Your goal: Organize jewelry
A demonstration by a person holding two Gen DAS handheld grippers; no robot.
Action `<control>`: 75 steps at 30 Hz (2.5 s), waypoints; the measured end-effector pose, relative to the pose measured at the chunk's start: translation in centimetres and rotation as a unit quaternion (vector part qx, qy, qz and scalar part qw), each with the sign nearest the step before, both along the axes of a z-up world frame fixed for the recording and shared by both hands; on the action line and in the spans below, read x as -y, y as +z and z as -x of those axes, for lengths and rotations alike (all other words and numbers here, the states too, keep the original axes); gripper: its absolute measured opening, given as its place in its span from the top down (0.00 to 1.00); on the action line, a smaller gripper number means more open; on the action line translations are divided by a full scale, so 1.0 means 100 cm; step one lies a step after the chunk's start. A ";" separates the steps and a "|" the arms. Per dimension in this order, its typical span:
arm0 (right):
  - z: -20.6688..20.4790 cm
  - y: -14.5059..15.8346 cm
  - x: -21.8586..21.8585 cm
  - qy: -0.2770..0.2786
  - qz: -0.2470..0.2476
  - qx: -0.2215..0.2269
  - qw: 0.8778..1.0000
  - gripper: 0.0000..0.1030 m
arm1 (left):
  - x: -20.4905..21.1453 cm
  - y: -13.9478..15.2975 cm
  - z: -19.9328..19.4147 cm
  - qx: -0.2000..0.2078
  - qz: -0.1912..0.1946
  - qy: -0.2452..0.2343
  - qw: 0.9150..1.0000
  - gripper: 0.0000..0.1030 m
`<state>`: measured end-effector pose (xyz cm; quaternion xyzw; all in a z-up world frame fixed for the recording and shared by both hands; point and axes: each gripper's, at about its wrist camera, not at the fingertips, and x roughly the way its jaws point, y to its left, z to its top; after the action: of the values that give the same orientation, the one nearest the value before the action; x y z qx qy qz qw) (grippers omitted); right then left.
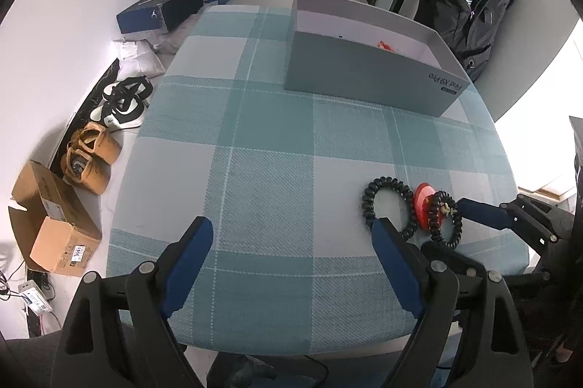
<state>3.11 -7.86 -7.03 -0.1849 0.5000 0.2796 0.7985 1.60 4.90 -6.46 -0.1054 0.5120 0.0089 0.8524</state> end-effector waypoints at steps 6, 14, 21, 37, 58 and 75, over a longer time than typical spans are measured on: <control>-0.003 0.004 0.007 -0.006 -0.012 0.004 1.000 0.62 | 0.003 -0.002 -0.002 -0.003 -0.002 -0.006 1.000 0.17; -0.010 0.017 0.023 -0.025 -0.061 -0.011 0.998 0.62 | 0.014 -0.004 -0.002 -0.003 -0.008 -0.028 1.000 0.17; -0.017 0.030 0.039 -0.050 -0.087 -0.008 0.995 0.62 | 0.027 -0.006 -0.006 -0.007 -0.004 -0.050 0.999 0.17; -0.053 0.064 0.126 -0.212 -0.162 0.006 0.964 0.61 | 0.083 0.017 -0.011 0.039 0.050 -0.176 0.982 0.17; -0.054 0.082 0.140 -0.201 -0.200 0.019 0.959 0.59 | 0.117 0.009 -0.015 0.026 -0.071 -0.226 0.971 0.76; -0.054 0.084 0.145 -0.211 -0.204 0.021 0.956 0.58 | 0.117 0.009 -0.008 0.038 -0.104 -0.231 0.967 0.94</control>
<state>8.49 -22.32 1.37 0.0858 0.4432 0.1974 0.8702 2.42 -6.82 -5.52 0.1052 0.4861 -0.1391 0.8563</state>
